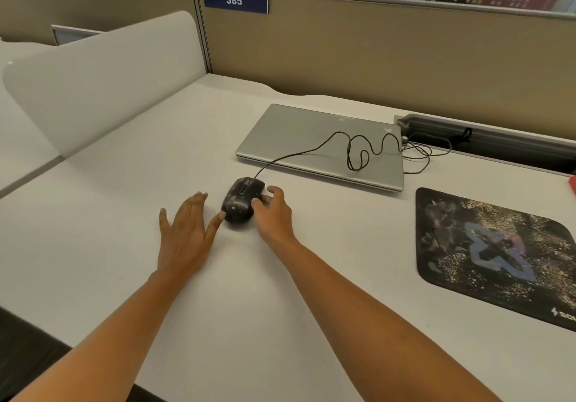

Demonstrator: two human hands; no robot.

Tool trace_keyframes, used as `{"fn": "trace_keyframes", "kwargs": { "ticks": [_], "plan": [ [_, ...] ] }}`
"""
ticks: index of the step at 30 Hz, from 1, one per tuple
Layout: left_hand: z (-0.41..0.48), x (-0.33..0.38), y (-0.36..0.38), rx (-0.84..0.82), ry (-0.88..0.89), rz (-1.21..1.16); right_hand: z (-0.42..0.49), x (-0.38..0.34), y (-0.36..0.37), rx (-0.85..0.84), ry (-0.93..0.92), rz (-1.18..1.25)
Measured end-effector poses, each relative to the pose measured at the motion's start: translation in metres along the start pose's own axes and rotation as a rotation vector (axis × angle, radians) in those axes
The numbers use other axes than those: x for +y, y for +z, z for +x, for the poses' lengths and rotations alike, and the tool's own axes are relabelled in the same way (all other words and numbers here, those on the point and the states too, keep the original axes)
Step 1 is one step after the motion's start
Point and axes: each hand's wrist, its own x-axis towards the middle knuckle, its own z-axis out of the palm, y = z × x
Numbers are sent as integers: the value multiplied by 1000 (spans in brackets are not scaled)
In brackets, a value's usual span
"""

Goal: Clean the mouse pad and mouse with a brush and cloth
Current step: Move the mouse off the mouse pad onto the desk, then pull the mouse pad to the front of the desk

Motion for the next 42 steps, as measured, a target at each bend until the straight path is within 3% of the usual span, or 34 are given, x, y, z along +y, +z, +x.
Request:
{"fn": "trace_keyframes", "kwargs": {
  "ticks": [7, 12, 18, 24, 31, 36, 42],
  "plan": [
    [-5, 25, 0, 62, 48, -66, -7, 15, -35, 10, -71, -92],
    [-12, 80, 12, 57, 233, -110, -15, 32, -85, 16, -204, -323],
    [-26, 155, 42, -139, 425, -236, -22, 59, -182, 170, -274, -682],
    [-33, 226, 69, -412, 493, -222, -52, 90, -282, 495, -127, -727],
    [-29, 285, 82, -583, 511, -276, -83, 120, -357, 812, 109, -713],
    [-33, 303, 82, -612, 505, -304, -89, 128, -373, 829, 295, -706],
    [-36, 306, 72, -674, 409, -415, -92, 130, -375, 851, 320, -657]
  ]
}}
